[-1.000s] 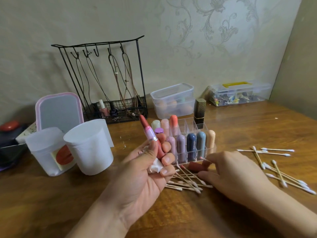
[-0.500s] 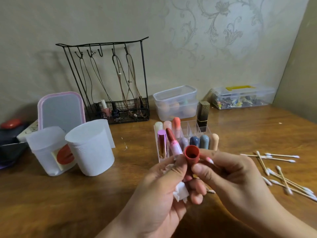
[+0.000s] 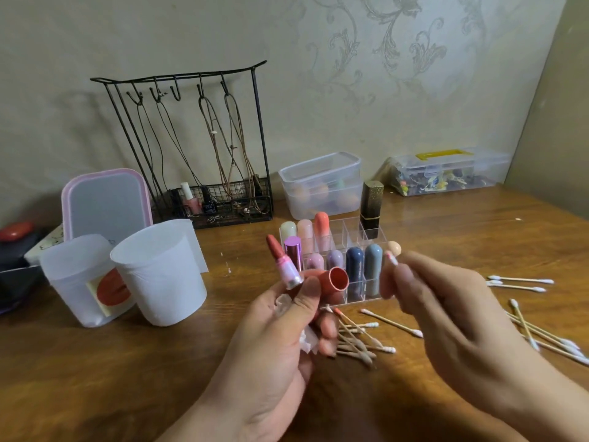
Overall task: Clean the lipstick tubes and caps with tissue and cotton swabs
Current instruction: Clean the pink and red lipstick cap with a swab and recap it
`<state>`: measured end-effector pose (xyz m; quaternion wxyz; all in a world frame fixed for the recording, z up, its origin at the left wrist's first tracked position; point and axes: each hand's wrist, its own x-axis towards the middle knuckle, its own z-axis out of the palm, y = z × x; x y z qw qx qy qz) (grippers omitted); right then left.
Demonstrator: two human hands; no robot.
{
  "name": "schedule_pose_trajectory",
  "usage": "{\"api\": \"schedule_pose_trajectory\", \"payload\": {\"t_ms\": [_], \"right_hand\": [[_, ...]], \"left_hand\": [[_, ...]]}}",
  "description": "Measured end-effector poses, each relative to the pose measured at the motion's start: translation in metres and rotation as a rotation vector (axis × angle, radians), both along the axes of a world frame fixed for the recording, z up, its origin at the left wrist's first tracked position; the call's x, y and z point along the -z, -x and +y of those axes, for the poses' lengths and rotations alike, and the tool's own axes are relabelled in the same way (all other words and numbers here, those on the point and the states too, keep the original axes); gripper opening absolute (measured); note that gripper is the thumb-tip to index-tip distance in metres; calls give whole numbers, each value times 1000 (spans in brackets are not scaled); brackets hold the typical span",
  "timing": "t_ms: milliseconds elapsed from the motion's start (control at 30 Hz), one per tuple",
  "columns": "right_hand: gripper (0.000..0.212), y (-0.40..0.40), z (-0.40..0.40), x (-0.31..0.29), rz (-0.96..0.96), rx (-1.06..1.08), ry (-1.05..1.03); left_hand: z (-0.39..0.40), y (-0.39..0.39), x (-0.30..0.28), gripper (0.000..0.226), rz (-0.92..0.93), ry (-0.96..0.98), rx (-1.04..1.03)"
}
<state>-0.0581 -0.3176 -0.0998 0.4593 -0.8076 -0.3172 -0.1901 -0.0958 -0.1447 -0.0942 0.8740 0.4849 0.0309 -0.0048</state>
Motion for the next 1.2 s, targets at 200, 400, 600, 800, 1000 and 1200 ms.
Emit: {"api": "schedule_pose_trajectory", "payload": {"t_ms": [200,400,600,800,1000,1200], "right_hand": [[42,-7,0,-3,259,-239,-481],[24,-5,2,-5,415,-296,-561],[5,0,5,-3,165,69,-177],[10,2,2,-3,-155,4,198],[10,0,2,2,-137,102,184],[12,-1,6,4,-36,36,133]], "left_hand": [[2,-2,2,27,-78,-159,-69],[3,-3,4,21,-76,-206,-62],[7,-4,2,15,-147,-298,-64],[15,-8,6,10,-176,-493,-166],[17,-9,8,6,-210,-659,-205],[13,-6,7,5,-243,-762,-219]]}}
